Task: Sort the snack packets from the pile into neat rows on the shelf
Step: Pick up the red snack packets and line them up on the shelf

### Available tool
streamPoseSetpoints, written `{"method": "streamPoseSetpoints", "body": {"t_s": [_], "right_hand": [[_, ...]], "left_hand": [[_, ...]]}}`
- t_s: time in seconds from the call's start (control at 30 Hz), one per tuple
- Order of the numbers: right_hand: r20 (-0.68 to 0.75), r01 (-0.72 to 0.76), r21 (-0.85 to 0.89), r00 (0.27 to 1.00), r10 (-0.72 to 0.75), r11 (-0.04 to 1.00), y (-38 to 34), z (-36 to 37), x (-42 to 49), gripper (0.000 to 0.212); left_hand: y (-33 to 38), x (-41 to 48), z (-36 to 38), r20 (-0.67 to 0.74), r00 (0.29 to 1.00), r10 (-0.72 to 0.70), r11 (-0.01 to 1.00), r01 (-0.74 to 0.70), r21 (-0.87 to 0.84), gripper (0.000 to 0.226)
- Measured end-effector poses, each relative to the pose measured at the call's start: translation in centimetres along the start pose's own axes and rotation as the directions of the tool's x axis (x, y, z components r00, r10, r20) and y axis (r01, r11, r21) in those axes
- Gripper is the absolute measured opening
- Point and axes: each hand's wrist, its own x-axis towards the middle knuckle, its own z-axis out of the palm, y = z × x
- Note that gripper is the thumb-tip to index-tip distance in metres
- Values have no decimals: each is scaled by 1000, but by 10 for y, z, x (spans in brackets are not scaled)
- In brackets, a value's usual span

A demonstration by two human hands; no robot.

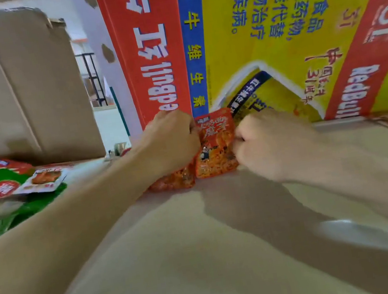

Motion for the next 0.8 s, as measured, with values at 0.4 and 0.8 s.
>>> {"method": "streamPoseSetpoints", "body": {"t_s": [0.4, 0.8], "right_hand": [[170, 12, -156, 985, 15, 988, -13, 2, -11, 31], [-88, 68, -223, 992, -90, 972, -8, 5, -14, 39]], "left_hand": [[-10, -11, 2, -17, 997, 80, 996, -79, 40, 23], [-13, -34, -29, 262, 927, 268, 948, -301, 98, 53]]}}
